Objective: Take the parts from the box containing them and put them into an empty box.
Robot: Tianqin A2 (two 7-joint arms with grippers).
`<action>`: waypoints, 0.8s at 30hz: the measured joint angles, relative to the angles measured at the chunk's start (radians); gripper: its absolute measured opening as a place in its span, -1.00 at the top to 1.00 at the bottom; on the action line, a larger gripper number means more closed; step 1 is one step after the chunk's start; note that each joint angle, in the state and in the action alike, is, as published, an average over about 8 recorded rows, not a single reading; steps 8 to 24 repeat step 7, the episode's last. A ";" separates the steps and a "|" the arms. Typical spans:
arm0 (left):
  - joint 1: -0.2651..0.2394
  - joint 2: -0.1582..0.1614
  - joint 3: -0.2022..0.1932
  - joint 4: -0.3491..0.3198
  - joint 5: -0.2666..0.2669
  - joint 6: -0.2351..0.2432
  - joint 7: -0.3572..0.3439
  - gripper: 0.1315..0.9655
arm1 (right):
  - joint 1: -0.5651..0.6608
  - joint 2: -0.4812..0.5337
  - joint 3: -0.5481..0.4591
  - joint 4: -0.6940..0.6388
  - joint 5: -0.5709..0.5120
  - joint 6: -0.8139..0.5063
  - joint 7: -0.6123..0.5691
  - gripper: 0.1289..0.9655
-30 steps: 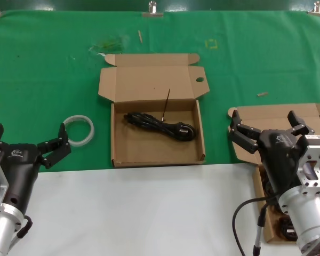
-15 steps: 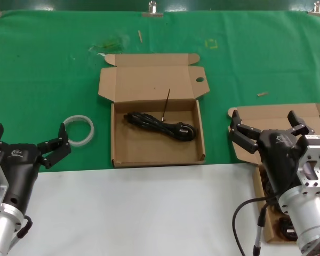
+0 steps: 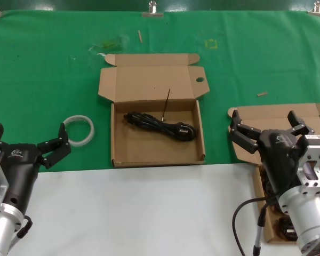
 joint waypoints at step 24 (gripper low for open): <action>0.000 0.000 0.000 0.000 0.000 0.000 0.000 -1.00 | 0.000 0.000 0.000 0.000 0.000 0.000 0.000 -1.00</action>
